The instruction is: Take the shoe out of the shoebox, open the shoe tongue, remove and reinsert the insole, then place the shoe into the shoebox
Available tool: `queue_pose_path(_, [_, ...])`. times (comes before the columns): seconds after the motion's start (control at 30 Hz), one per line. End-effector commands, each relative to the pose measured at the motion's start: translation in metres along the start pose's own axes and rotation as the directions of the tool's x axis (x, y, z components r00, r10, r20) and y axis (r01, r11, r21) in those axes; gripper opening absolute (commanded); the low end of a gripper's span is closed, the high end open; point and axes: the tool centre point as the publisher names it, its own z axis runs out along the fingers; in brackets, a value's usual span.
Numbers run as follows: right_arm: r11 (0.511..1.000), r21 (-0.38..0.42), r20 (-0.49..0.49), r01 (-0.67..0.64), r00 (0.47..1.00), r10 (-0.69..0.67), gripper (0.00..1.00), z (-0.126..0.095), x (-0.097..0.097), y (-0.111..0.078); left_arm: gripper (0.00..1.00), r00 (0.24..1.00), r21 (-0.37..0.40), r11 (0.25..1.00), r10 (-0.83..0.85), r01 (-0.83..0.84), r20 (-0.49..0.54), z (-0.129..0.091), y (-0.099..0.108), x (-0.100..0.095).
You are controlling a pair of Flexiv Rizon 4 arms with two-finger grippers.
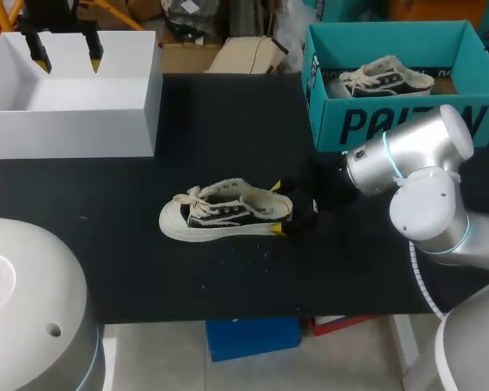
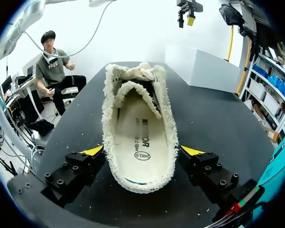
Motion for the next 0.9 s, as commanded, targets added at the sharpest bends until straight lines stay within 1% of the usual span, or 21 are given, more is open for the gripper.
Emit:
queue_pose_path(0.03, [1.000,-0.008,0.001,-0.003,1.000,0.003,1.00,0.009,-0.003,-0.001,1.00,1.000,0.000,1.000,0.000,0.000,0.000,0.000,0.000,0.000])
queue_pose_path(0.17, [1.000,-0.014,-0.001,-0.006,1.000,0.006,1.00,0.009,-0.003,-0.003,1.00,1.000,0.000,1.000,0.000,0.000,0.000,0.000,0.000,0.000])
queue_pose_path(0.23, [0.999,-0.030,-0.004,-0.011,1.000,0.011,1.00,0.010,-0.003,-0.004,1.00,1.000,0.000,1.000,0.000,0.000,0.000,0.000,0.000,0.000])
queue_pose_path(0.27, [0.999,-0.034,-0.006,-0.010,1.000,0.009,0.84,0.010,-0.003,-0.004,1.00,1.000,0.000,1.000,0.000,0.000,0.000,0.000,0.000,0.000])
queue_pose_path(0.3, [0.999,-0.034,-0.010,-0.009,1.000,0.008,0.39,0.011,-0.003,-0.004,1.00,1.000,0.000,1.000,0.000,0.000,0.000,0.000,0.000,0.000])
queue_pose_path(0.33, [0.999,-0.040,-0.018,-0.010,1.000,0.009,0.00,0.013,-0.003,-0.005,1.00,1.000,0.000,1.000,0.000,0.000,0.000,0.000,0.000,0.000])
queue_pose_path(0.8, [0.999,-0.037,-0.021,-0.012,1.000,0.011,0.00,0.015,-0.003,-0.007,1.00,1.000,0.000,1.000,0.000,0.000,0.000,0.000,0.000,0.000])
queue_pose_path(0.9, [0.999,-0.037,-0.021,-0.012,1.000,0.011,0.00,0.015,-0.003,-0.007,1.00,0.995,0.024,0.998,-0.064,0.063,0.073,-0.007,0.008,0.019])
